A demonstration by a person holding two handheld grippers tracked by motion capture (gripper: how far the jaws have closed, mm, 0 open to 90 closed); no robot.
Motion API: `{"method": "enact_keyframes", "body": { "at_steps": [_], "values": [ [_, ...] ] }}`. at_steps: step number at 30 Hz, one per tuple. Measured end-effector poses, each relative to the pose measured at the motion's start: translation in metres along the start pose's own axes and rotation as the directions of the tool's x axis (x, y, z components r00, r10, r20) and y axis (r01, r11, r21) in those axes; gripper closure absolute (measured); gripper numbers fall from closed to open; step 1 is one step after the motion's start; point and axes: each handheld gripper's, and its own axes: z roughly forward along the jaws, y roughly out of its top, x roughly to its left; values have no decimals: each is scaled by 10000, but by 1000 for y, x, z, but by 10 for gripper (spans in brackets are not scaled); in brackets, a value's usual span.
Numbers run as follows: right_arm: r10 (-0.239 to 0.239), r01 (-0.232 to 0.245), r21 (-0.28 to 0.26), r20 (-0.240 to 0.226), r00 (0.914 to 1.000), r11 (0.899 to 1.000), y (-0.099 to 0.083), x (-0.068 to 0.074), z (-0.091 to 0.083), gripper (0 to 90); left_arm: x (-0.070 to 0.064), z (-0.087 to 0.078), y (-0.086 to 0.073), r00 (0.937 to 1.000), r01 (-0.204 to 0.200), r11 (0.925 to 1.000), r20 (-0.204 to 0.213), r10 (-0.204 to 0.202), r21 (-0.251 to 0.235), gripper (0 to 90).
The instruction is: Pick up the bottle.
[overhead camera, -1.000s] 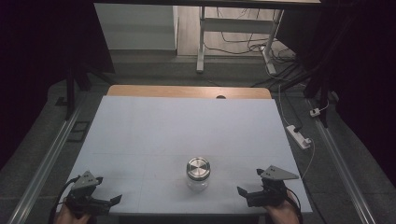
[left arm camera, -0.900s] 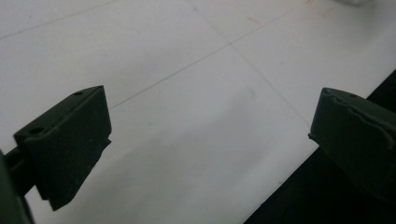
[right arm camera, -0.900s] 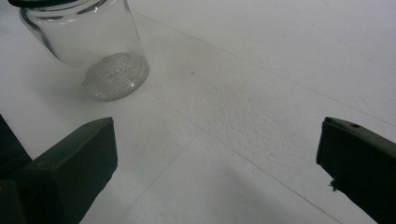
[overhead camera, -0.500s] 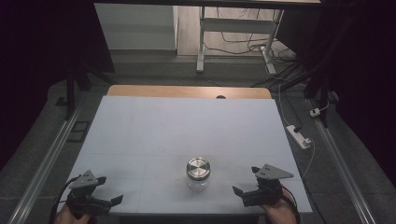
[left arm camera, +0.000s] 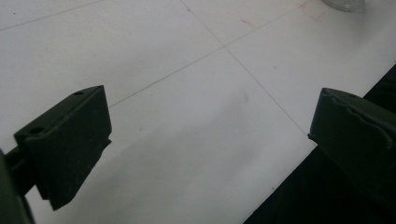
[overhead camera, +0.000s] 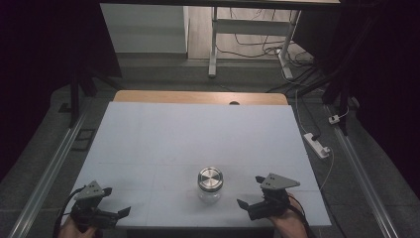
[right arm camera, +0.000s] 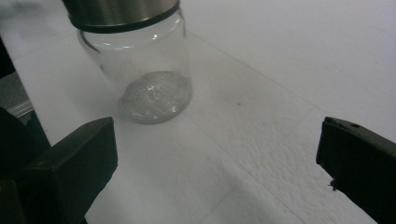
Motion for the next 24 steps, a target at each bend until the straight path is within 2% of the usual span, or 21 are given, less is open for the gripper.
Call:
{"method": "enact_keyframes", "body": {
  "at_steps": [10, 16, 24],
  "values": [
    [-111, 125, 270, -502, 9987, 9996, 3, 4, 20, 0, 2, 0, 0, 9999, 107, 9999, 69, -107, -36, 0],
    [-85, 96, 136, -763, 9970, 9999, 6, 7, 30, 0, 2, 0, 0, 9999, 65, 10000, 99, -65, -10, 0],
    [-133, 153, 131, -1399, 9901, 9998, 10, 10, 44, 0, 2, 0, 0, 9999, 60, 10000, 149, -59, -9, 0]
  ]
}}
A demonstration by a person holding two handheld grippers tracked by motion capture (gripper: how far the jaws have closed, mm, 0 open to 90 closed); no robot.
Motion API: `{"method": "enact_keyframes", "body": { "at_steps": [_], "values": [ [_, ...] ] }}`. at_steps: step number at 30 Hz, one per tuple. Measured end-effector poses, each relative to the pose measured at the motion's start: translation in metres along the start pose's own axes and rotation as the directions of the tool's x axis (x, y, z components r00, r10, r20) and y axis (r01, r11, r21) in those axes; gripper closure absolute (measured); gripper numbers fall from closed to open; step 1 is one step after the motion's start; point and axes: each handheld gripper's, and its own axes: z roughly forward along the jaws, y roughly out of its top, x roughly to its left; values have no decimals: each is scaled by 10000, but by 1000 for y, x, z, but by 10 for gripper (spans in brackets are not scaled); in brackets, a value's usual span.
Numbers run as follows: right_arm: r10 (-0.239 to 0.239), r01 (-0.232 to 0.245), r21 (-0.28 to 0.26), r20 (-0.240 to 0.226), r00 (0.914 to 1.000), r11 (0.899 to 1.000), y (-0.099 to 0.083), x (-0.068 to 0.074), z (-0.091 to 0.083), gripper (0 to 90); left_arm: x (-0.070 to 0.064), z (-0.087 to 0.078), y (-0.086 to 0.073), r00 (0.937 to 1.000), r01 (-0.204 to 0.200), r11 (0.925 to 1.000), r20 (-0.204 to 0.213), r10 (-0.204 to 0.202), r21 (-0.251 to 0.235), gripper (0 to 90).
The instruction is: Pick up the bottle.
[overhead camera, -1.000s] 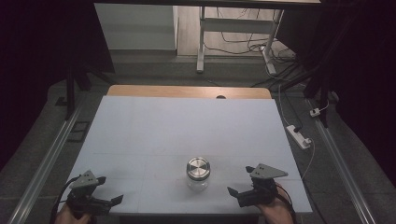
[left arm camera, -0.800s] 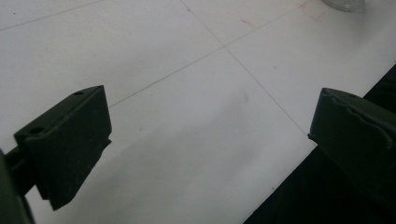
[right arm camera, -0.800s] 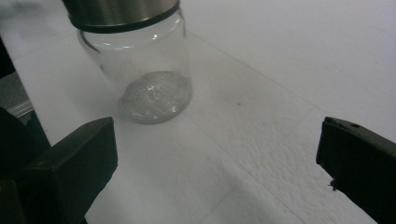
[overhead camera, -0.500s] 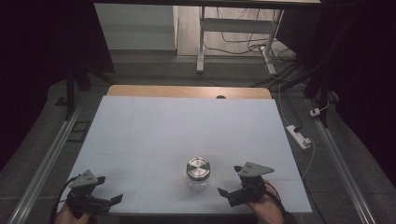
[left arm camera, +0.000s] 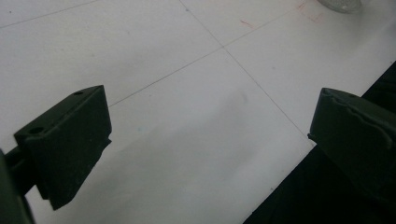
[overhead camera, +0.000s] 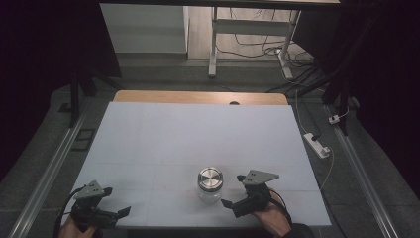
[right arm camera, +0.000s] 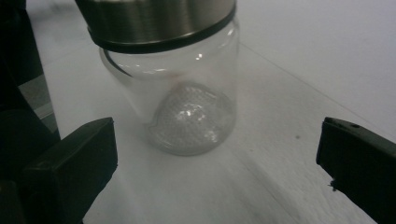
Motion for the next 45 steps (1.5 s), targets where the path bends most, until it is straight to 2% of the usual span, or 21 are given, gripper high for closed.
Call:
{"method": "enact_keyframes", "body": {
  "at_steps": [4, 9, 20, 25, 34, 40, 45],
  "values": [
    [-235, 241, 316, -182, 9996, 9992, 3, 4, 9, 0, 0, 0, 0, 10000, -4, 10000, 2, 4, 1, 0],
    [-611, 618, 482, -145, 9980, 9969, 7, 8, 21, 0, 0, 0, 0, 10000, 9, 10000, 38, -9, 22, 0],
    [-885, 906, 654, -345, 9955, 9937, 14, 13, 42, 0, 1, 0, 0, 10000, 37, 10000, 81, -37, 21, 0],
    [-1005, 1032, 508, -529, 9935, 9934, 19, 16, 49, 0, 1, 1, 0, 9999, 3, 10000, 116, -4, 59, 0],
    [-1208, 1208, 606, -27, 9927, 9908, 24, 23, 59, 7, 1, 1, 0, 9999, -17, 10000, 158, 16, 66, 0],
    [-1333, 1332, 189, 32, 9911, 9909, 23, 24, 57, 124, 1, 1, 0, 9998, -10, 10000, 178, 9, 62, 1],
    [-1451, 1449, 168, 106, 9894, 9893, 22, 24, 55, 142, 1, 1, 0, 9998, -30, 10000, 197, 29, 74, 2]
  ]
}}
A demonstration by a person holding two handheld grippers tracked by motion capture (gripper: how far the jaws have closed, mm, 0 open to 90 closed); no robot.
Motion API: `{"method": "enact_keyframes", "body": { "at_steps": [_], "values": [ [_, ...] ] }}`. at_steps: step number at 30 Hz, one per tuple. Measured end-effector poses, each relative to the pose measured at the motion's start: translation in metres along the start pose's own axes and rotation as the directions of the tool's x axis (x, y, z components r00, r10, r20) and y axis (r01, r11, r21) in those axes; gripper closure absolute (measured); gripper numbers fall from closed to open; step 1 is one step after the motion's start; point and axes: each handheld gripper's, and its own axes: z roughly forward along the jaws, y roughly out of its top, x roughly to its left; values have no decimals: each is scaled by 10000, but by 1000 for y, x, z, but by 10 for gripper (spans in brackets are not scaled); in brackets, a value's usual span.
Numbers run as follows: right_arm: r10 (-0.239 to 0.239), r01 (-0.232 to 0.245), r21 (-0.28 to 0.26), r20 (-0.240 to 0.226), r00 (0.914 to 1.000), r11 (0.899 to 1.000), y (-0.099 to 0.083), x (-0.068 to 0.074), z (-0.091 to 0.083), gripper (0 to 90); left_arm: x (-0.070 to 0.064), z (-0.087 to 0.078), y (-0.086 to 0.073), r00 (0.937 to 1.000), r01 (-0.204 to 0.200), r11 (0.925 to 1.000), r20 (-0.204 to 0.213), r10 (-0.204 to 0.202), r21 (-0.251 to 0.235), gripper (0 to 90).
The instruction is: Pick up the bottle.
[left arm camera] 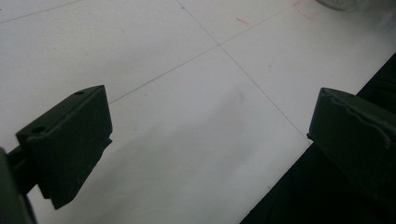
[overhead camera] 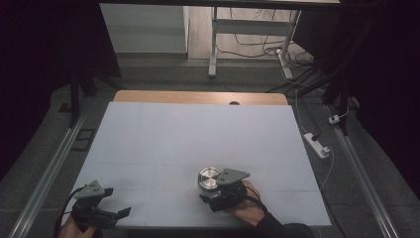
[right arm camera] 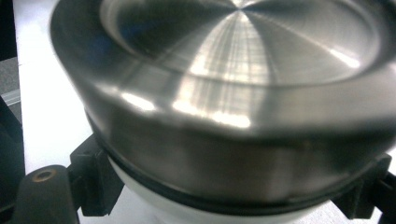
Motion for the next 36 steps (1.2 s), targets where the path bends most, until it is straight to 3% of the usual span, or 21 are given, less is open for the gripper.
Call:
{"method": "enact_keyframes", "body": {
  "at_steps": [10, 20, 36],
  "values": [
    [-2, 1, 166, 60, 10000, 9999, 2, 2, -2, 145, 0, 0, 0, 10000, 3, 10000, 42, -3, -7, 4],
    [153, -149, -174, 253, 9996, 9997, 13, -5, -7, 145, 1, 0, 0, 9999, 79, 10000, 87, -79, -15, 5],
    [461, -457, -239, 136, 9988, 9987, 34, -15, 4, 145, 2, 0, 0, 9998, 115, 9999, 134, -115, -39, 5]
  ]
}}
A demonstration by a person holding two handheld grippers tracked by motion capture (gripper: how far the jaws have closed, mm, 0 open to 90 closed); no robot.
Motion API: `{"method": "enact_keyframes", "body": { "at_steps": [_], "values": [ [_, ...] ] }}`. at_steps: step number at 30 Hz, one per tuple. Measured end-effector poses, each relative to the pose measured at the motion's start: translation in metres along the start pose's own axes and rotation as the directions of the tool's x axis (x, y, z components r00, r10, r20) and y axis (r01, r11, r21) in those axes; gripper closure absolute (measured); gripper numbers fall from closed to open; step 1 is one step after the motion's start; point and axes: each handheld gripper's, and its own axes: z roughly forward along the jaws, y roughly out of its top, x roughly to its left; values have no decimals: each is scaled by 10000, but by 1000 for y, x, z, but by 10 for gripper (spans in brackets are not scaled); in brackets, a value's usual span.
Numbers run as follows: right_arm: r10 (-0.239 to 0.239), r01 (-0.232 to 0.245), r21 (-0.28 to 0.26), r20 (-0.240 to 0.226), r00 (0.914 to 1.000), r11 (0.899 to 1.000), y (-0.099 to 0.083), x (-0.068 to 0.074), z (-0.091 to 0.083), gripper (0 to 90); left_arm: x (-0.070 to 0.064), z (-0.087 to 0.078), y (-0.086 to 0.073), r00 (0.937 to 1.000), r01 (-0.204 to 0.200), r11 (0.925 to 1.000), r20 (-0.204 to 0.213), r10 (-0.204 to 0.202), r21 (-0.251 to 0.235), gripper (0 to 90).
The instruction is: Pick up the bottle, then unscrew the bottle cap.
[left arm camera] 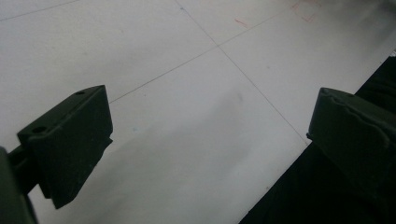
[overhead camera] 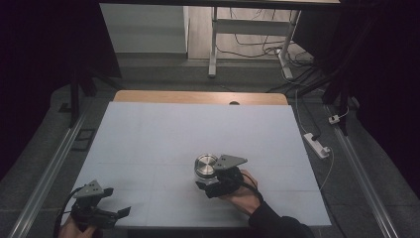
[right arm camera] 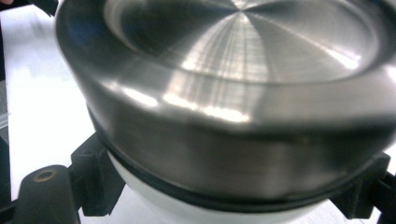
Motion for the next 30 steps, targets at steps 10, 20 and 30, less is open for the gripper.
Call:
{"method": "enact_keyframes", "body": {
  "at_steps": [10, 20, 30],
  "values": [
    [41, -41, -27, -20, 10000, 10000, 10, -3, 10, 145, 1, 0, 0, 10000, 5, 10000, 38, -4, -8, 5],
    [-48, 48, -33, 29, 10000, 10000, 17, -2, 20, 145, 1, 0, 0, 10000, 69, 10000, 57, -69, -13, 3],
    [-71, 71, -32, -31, 10000, 10000, 20, -2, 22, 145, 3, -4, -1, 9997, 254, 9989, 39, -253, -386, 0]
  ]
}}
